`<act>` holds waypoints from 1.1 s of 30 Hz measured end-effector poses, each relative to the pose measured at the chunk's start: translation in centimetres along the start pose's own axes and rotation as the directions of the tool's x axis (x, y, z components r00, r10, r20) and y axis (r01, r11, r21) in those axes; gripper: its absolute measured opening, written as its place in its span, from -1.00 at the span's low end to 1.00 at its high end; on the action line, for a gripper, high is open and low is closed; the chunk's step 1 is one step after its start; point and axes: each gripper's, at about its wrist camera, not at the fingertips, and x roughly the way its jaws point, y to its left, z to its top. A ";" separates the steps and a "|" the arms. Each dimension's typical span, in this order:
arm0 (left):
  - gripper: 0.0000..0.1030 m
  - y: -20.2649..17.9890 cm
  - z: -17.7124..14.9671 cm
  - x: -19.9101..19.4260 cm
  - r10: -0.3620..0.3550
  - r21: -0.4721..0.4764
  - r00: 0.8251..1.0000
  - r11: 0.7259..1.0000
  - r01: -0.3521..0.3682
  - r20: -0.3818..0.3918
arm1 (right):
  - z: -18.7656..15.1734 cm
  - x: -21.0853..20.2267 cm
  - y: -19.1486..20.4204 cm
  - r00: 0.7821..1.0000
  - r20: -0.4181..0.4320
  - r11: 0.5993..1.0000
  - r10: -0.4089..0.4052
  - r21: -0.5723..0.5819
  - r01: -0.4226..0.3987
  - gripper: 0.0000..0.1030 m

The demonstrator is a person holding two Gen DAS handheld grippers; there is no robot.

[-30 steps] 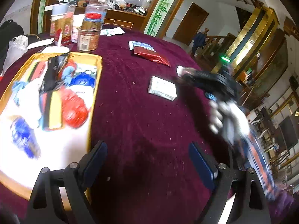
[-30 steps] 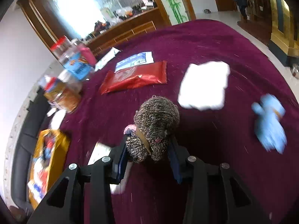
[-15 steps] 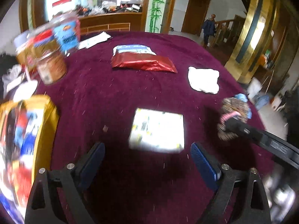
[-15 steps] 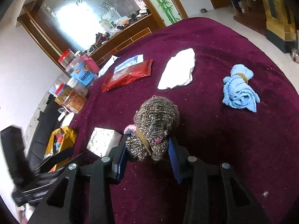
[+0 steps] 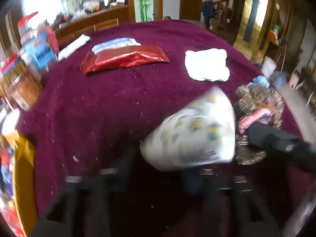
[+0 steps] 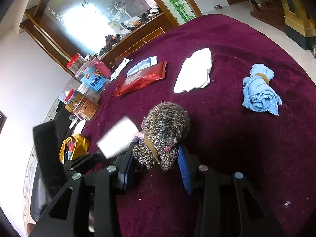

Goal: Organize soft objects
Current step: 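Grasp the lemon-print tissue pack with left tool while right tool holds the yarn ball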

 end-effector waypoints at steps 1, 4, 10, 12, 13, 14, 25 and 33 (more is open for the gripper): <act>-0.71 0.3 0.0 -0.4 -0.011 -0.015 1.000 1.000 0.011 0.007 | 0.0 0.0 0.0 1.000 0.002 1.000 -0.004 -0.001 0.004 -0.24; -0.79 0.6 -0.5 -1.8 -0.036 -0.020 0.999 0.999 0.037 0.039 | 0.0 0.0 -0.2 1.000 0.005 1.000 -0.017 0.000 0.017 -0.24; -0.56 -0.4 -1.9 -4.0 -0.061 0.050 0.997 0.997 0.058 0.056 | -0.1 0.0 -0.7 0.999 0.005 0.999 -0.032 0.028 0.032 -0.24; 0.59 -0.9 -2.1 -4.7 -0.069 0.067 0.995 0.996 0.064 0.075 | -0.1 -0.5 -1.0 0.999 0.021 0.999 -0.031 0.043 0.030 -0.24; 0.79 -1.0 -2.1 -5.1 -0.063 0.078 0.993 0.995 0.056 0.095 | 0.0 -0.7 -1.2 0.999 0.031 0.998 -0.030 0.052 0.029 -0.24; 0.93 -1.2 -2.1 -5.6 -0.047 0.092 0.991 0.995 0.036 0.127 | 0.1 -0.8 -1.4 0.999 0.036 0.998 -0.026 0.060 0.024 -0.24; 0.99 -4.4 0.4 -0.4 0.016 0.174 0.993 0.984 -0.037 0.117 | 0.9 -2.4 -3.1 0.994 0.103 0.988 -0.026 0.154 0.010 -0.24; 0.49 -4.1 0.5 0.7 -0.061 0.102 0.997 0.993 0.056 0.047 | 1.2 -1.8 -3.2 0.995 0.097 0.986 -0.039 0.163 0.023 -0.24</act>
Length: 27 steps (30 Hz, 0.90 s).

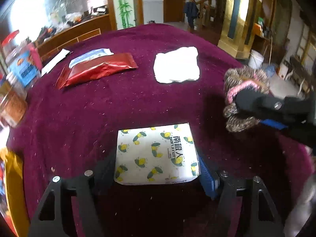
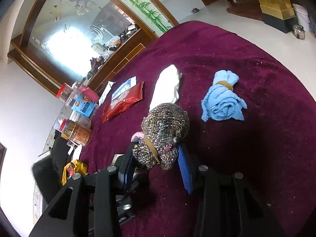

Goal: Organize soft objects
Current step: 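Carry tissue pack and yarn ball over the tray and open both tools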

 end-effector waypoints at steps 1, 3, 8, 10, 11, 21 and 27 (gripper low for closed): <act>0.49 0.5 -0.2 -0.8 -0.008 -0.018 1.000 1.000 0.008 0.012 | 0.0 0.1 0.2 1.000 0.000 1.000 -0.004 -0.013 0.004 -0.24; 0.49 1.2 -0.8 -2.5 -0.020 -0.051 0.999 0.998 0.022 0.032 | -0.2 0.0 0.3 1.000 0.001 1.000 0.000 -0.028 0.001 -0.24; 0.49 3.0 -3.9 -9.0 -0.058 -0.116 0.993 0.991 0.070 0.102 | -0.5 0.3 0.8 1.000 0.000 0.998 -0.005 -0.070 0.005 -0.24; 0.50 4.6 -5.9 -12.3 -0.062 -0.145 0.989 0.986 0.082 0.136 | -0.7 0.5 0.6 1.000 -0.004 0.998 -0.011 -0.069 0.011 -0.24; 0.50 5.4 -6.9 -13.7 -0.065 -0.163 0.987 0.983 0.089 0.150 | -0.7 0.5 0.5 1.000 -0.005 0.998 -0.014 -0.068 0.014 -0.24; 0.50 18.3 -19.9 -25.2 0.211 -0.431 0.962 0.895 -0.119 0.172 | -2.0 0.2 3.1 0.998 0.012 0.985 -0.061 -0.161 0.062 -0.24; 0.51 25.6 -24.9 -24.2 0.302 -0.575 0.952 0.787 -0.226 0.040 | -7.6 -1.5 13.1 0.989 -0.121 0.933 0.088 -0.337 -0.124 -0.24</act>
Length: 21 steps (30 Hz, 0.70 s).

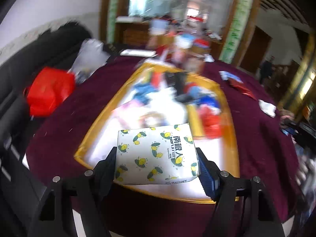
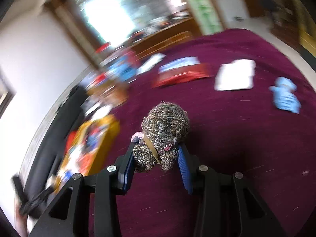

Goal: Organize soft objects
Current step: 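Carry tissue pack and yarn ball over the tray and open both tools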

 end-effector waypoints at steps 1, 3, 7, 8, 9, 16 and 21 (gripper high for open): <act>0.51 0.5 -0.1 0.3 0.018 -0.009 1.000 1.000 -0.018 -0.007 | -0.4 0.3 2.3 0.999 -0.023 0.999 0.025 -0.043 -0.026 -0.24; 0.52 1.2 0.2 1.3 0.064 -0.019 0.998 0.998 -0.064 -0.007 | -1.5 1.5 7.3 0.992 -0.092 0.987 0.088 -0.125 -0.099 -0.23; 0.56 2.0 0.5 3.1 0.099 -0.017 0.993 0.995 -0.100 -0.057 | -3.9 4.3 14.2 0.965 -0.219 0.956 0.143 -0.223 -0.192 -0.23; 0.56 2.2 0.5 3.4 0.091 -0.021 0.993 0.995 -0.092 -0.069 | -4.6 5.0 15.4 0.959 -0.246 0.949 0.144 -0.241 -0.204 -0.23; 0.56 2.2 0.3 3.6 0.081 -0.030 0.994 0.996 -0.083 -0.077 | -5.5 5.8 16.7 0.951 -0.275 0.941 0.139 -0.263 -0.213 -0.23; 0.63 3.0 -0.1 -0.1 -0.001 -0.115 0.999 0.993 0.006 0.047 | -10.4 10.1 22.8 0.914 -0.405 0.883 0.042 -0.412 -0.223 -0.23; 0.81 2.2 0.0 -2.9 0.043 -0.092 0.989 0.995 -0.030 0.144 | -11.5 11.4 23.5 0.919 -0.390 0.861 -0.058 -0.485 -0.151 -0.12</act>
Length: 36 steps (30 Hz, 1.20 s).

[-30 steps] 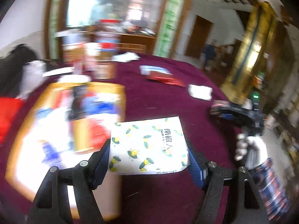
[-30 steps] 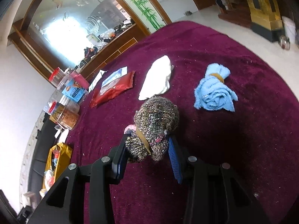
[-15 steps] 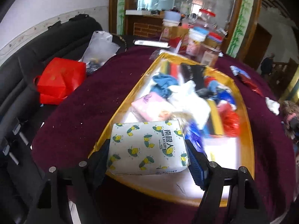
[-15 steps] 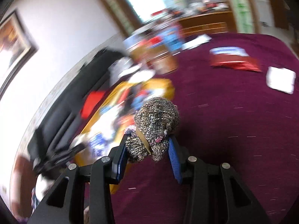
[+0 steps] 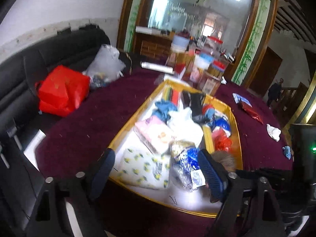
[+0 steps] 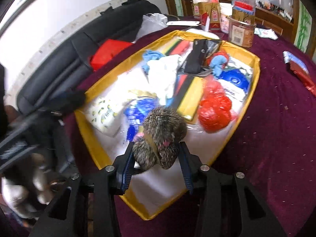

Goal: Organize soft objects
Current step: 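Carry tissue pack and yarn ball over the tray and open both tools, then move both open tools back over the table toward the cloths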

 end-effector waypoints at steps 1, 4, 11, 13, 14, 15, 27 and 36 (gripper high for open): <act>0.82 -0.2 0.0 -0.5 0.021 0.015 0.999 1.000 -0.022 0.024 | -0.1 -0.3 -0.1 1.000 0.009 1.000 -0.007 -0.004 0.007 -0.09; 0.85 -0.9 0.1 -1.4 0.081 0.056 0.994 0.995 -0.086 0.076 | -0.1 -2.0 -0.5 0.998 0.056 0.999 -0.039 -0.004 0.039 0.07; 0.85 -1.7 0.1 -1.6 0.131 0.091 0.985 0.986 -0.142 0.112 | 0.6 -4.4 -0.6 0.987 0.150 0.998 -0.062 -0.023 0.066 0.10; 0.85 -1.6 0.0 -1.4 0.138 0.092 0.985 0.985 -0.148 0.105 | 0.5 -3.3 -0.2 0.991 0.122 0.998 -0.052 -0.037 0.057 0.11; 0.85 -1.7 -0.1 -1.4 0.140 0.092 0.985 0.984 -0.150 0.103 | 0.4 -2.6 0.1 0.994 0.105 0.998 -0.043 -0.043 0.047 0.11; 0.85 -1.6 -0.2 -1.4 0.141 0.090 0.985 0.985 -0.151 0.100 | 0.1 -2.2 0.4 0.995 0.095 0.998 -0.037 -0.046 0.042 0.11; 0.85 -1.8 -0.5 -1.6 0.144 0.099 0.985 0.983 -0.153 0.091 | -0.4 -2.0 -0.4 0.995 0.093 0.999 -0.037 -0.009 0.038 0.16; 0.85 -3.1 -0.7 -2.6 0.077 0.105 0.992 0.991 -0.088 0.105 | -2.1 -6.4 -5.0 0.979 0.197 0.994 -0.042 0.108 0.021 0.20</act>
